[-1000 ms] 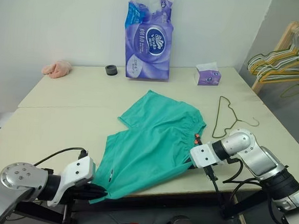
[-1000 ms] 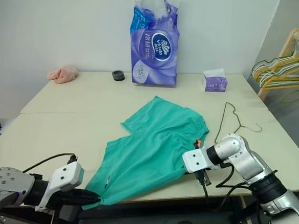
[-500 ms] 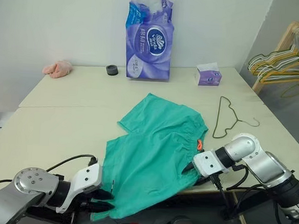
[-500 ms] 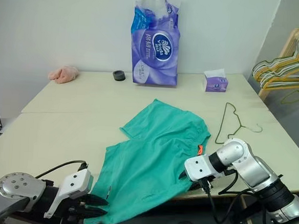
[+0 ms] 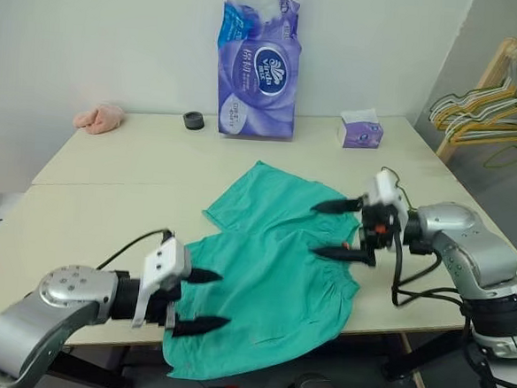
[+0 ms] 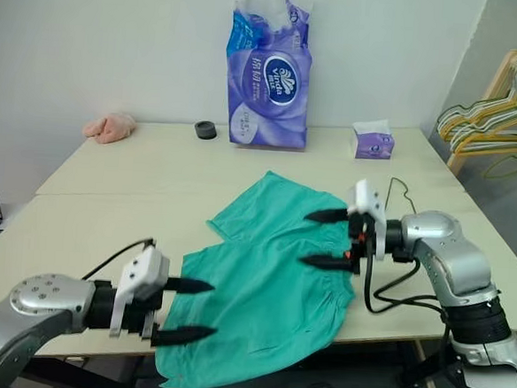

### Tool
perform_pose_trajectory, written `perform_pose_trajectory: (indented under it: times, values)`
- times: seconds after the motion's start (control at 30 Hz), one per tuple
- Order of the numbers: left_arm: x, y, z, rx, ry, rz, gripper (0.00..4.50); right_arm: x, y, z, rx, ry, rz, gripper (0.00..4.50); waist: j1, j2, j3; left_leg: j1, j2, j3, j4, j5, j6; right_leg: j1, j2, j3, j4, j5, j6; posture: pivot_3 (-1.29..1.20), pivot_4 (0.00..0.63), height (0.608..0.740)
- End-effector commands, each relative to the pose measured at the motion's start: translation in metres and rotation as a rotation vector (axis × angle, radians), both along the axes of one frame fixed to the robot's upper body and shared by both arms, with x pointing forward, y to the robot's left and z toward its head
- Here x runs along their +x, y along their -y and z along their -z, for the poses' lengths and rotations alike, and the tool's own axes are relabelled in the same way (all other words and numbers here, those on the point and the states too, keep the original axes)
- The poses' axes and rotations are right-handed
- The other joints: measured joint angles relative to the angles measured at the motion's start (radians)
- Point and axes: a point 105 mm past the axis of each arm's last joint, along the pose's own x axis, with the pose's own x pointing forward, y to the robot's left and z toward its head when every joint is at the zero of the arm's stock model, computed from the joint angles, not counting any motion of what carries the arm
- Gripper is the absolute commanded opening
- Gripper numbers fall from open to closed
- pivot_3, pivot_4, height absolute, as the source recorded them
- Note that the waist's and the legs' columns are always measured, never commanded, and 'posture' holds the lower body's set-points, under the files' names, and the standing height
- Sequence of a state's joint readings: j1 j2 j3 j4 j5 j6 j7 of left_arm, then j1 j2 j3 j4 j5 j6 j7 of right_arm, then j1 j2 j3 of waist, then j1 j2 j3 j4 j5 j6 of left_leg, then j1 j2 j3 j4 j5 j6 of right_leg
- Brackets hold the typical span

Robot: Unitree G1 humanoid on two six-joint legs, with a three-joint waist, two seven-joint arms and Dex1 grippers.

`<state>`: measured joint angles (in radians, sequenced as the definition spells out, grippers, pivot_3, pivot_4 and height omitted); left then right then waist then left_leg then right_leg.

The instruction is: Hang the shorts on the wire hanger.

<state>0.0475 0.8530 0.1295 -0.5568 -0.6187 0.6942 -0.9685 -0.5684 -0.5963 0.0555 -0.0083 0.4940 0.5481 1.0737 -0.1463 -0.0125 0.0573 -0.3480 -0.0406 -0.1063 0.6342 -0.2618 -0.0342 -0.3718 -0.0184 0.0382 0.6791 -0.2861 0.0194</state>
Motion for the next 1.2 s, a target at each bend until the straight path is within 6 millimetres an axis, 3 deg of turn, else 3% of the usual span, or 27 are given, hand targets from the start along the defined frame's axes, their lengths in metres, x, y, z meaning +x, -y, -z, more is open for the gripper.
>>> perform_pose_trajectory:
  times: [0.03,0.13,0.23,0.5,0.77,0.9,1.07,1.2]
  values:
    - [0.018,-0.01,-0.018,-0.015,0.078,-0.075,4.23,0.05,0.044,-0.001,0.039,0.005,0.439,4.5,-0.002,0.0,0.0,0.0,0.0,0.001,0.0,0.0,0.0,0.0,0.0,0.001,0.0,0.0,0.0,-0.22,0.017,0.74]
    - [0.021,-0.013,-0.019,0.015,0.081,-0.054,4.23,0.077,0.085,0.029,-0.076,-0.037,0.802,4.5,-0.014,0.0,0.0,0.0,0.0,0.003,0.0,0.0,0.0,-0.001,0.0,0.003,0.0,0.0,0.0,-0.22,0.018,0.74]
    - [0.017,-0.014,-0.017,0.04,0.061,-0.008,4.23,0.086,0.103,0.048,-0.108,-0.1,0.986,4.5,-0.024,0.001,0.0,-0.001,0.0,0.004,-0.001,0.0,0.0,-0.002,0.0,0.004,0.0,0.0,0.0,-0.23,0.016,0.74]
    - [0.023,-0.018,-0.02,0.093,0.048,0.06,4.23,0.097,0.105,0.097,-0.231,-0.217,1.072,4.5,-0.063,0.002,0.001,0.0,0.0,0.005,-0.002,0.0,0.0,-0.002,0.001,0.004,0.0,0.0,0.0,-0.23,0.012,0.74]
    - [0.027,-0.015,-0.022,0.1,0.067,0.069,4.23,0.099,0.12,0.121,-0.259,-0.347,1.122,4.5,-0.087,0.001,0.0,0.0,0.0,0.005,-0.003,0.0,0.001,-0.001,0.001,0.005,0.0,0.0,0.0,-0.23,0.012,0.74]
    - [0.029,-0.013,-0.023,0.097,0.081,0.062,4.26,0.092,0.128,0.135,-0.288,-0.426,1.13,3.59,-0.087,-0.001,-0.001,0.0,0.0,0.004,-0.003,0.0,0.001,-0.001,0.001,0.004,0.0,0.0,0.0,-0.23,0.012,0.74]
    - [0.029,-0.012,-0.021,0.098,0.085,0.06,4.26,0.081,0.137,0.151,-0.35,-0.483,1.127,1.8,-0.087,-0.005,-0.004,0.001,0.0,0.003,-0.003,-0.001,0.001,0.0,0.001,0.003,0.0,0.0,0.0,-0.22,0.011,0.74]
    - [0.03,-0.012,-0.021,0.099,0.091,0.054,4.26,0.072,0.156,0.161,-0.382,-0.5,1.194,0.42,-0.084,-0.01,-0.009,0.001,0.0,0.002,-0.003,-0.001,0.001,0.001,0.001,0.003,-0.001,0.0,0.0,-0.22,0.011,0.74]
